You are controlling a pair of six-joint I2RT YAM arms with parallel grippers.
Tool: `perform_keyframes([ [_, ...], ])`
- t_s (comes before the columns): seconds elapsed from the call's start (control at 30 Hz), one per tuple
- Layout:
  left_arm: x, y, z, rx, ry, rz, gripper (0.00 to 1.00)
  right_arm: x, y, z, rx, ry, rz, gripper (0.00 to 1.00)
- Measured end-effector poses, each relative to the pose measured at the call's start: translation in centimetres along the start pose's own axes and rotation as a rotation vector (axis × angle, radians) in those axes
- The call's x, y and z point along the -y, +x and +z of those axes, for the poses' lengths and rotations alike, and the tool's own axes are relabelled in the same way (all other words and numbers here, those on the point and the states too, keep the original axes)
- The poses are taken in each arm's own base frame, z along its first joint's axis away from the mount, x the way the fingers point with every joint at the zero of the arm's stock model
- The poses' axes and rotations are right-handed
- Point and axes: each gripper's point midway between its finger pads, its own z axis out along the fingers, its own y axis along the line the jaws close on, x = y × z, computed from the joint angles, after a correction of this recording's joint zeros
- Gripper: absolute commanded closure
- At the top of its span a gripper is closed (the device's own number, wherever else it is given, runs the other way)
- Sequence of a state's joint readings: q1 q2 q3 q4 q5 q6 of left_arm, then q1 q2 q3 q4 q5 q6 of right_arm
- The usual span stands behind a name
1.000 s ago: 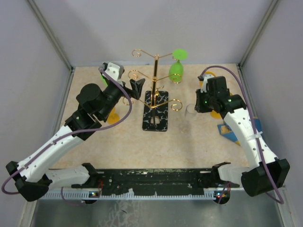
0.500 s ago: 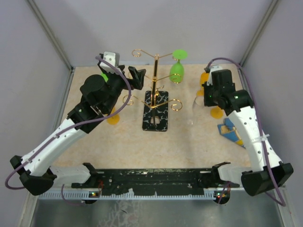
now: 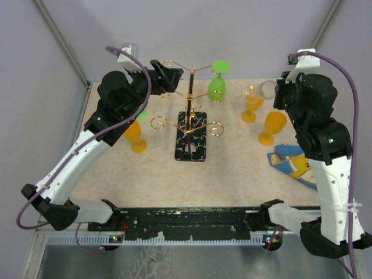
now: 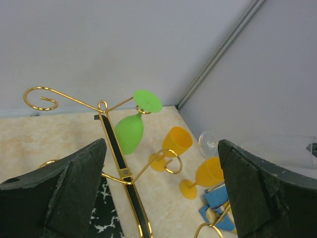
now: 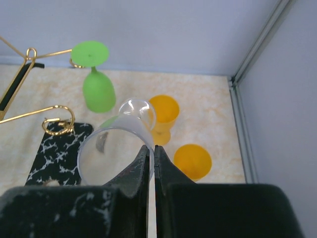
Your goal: Place the wine glass upside down on the wine glass rack
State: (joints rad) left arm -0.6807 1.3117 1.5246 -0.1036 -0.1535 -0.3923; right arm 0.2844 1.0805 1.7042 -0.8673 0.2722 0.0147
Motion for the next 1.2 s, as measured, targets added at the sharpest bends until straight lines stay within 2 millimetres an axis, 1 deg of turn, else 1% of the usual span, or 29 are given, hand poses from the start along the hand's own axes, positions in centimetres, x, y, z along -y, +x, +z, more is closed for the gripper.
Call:
perform_keyframes([
  [0.07,0.0,-0.7,0.1,0.021,0.001,-0.069,0.00,0.2,-1.2,-0.3,0.052,-0.001,-0.020,1.00],
  [0.13,0.3,-1.3,0.0,0.039,0.008,-0.142,0.00,0.2,-2.7,-0.4,0.117,-0.007,-0.039,1.00],
  [0.23,0.9,-2.4,-0.3,0.062,0.022,-0.271,0.00,-0.4,-4.6,-0.2,0.227,-0.041,-0.053,1.00],
  [0.3,1.1,-3.1,-0.5,0.072,0.039,-0.354,0.00,-1.2,-5.1,0.1,0.293,-0.077,-0.058,1.00],
  [0.43,1.1,-4.0,-0.3,0.072,0.067,-0.513,0.00,-3.3,-5.2,1.3,0.395,-0.166,-0.055,1.00],
  [0.5,1.2,-4.0,-0.1,0.068,0.085,-0.587,0.00,-4.3,-5.6,1.8,0.442,-0.210,-0.055,1.00],
  [0.57,1.0,-3.2,0.1,0.059,0.097,-0.656,0.01,-5.3,-6.1,1.9,0.487,-0.250,-0.054,1.00],
  [0.63,0.5,-1.8,0.5,0.044,0.094,-0.721,0.01,-6.4,-6.8,1.7,0.540,-0.289,-0.052,1.00],
  [0.7,-0.4,0.1,0.9,0.020,0.072,-0.776,0.01,-8.0,-7.5,1.4,0.592,-0.339,-0.050,1.00],
  [0.77,-0.8,1.2,1.3,0.007,0.060,-0.813,0.02,-9.4,-8.0,1.2,0.633,-0.382,-0.050,1.00],
  [0.8,-0.8,1.4,1.5,0.006,0.060,-0.836,0.02,-10.1,-8.3,1.2,0.648,-0.399,-0.051,1.00],
  [0.87,-0.7,1.1,1.8,0.016,0.074,-0.865,0.02,-11.8,-8.8,1.3,0.683,-0.431,-0.057,1.00],
  [0.97,-0.3,0.2,2.0,0.040,0.105,-0.904,0.03,-14.2,-8.9,1.6,0.706,-0.467,-0.076,1.00],
  [1.07,0.2,-0.5,2.1,0.058,0.140,-0.946,0.06,-16.7,-8.5,2.0,0.713,-0.489,-0.110,1.00],
  [1.2,0.5,-0.9,2.4,0.067,0.161,-0.985,0.07,-19.0,-8.1,2.4,0.725,-0.490,-0.157,1.00],
])
